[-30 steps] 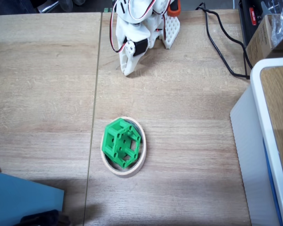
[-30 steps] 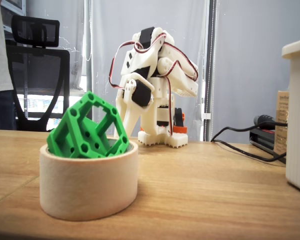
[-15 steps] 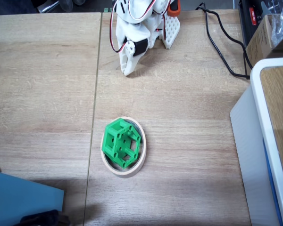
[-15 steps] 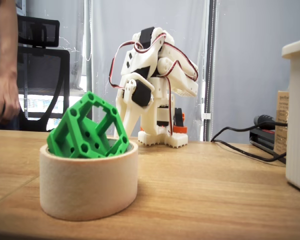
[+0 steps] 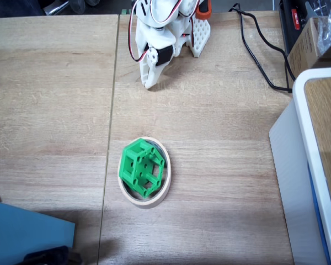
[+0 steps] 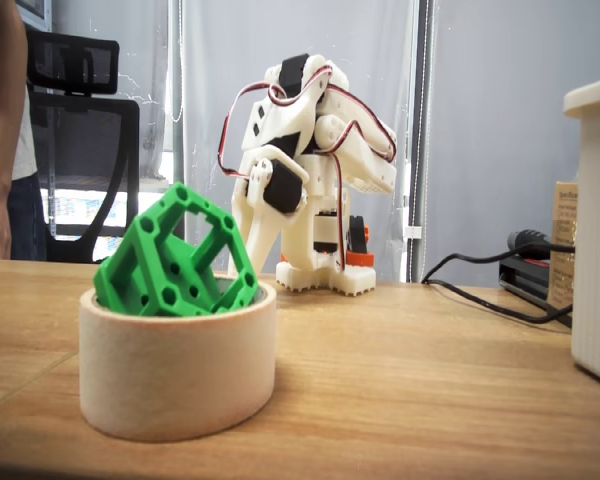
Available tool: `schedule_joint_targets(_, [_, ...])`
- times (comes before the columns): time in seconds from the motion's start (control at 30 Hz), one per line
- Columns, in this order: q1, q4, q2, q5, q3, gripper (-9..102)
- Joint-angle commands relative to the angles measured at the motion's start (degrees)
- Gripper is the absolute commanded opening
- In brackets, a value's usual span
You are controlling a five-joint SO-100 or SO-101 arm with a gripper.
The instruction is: Grasp a component and put it in the bin.
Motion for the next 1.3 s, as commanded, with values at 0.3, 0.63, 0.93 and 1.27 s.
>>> schedule_joint_targets(0.3, [0.2,1.5,-0.1,0.3,0.5,0])
schedule_joint_targets(0.63, [0.2,1.5,-0.1,0.3,0.5,0])
schedule_joint_targets(0.93, [0.2,1.5,-0.1,0.3,0.5,0])
schedule_joint_targets(1.27, [0.2,1.5,-0.1,0.3,0.5,0])
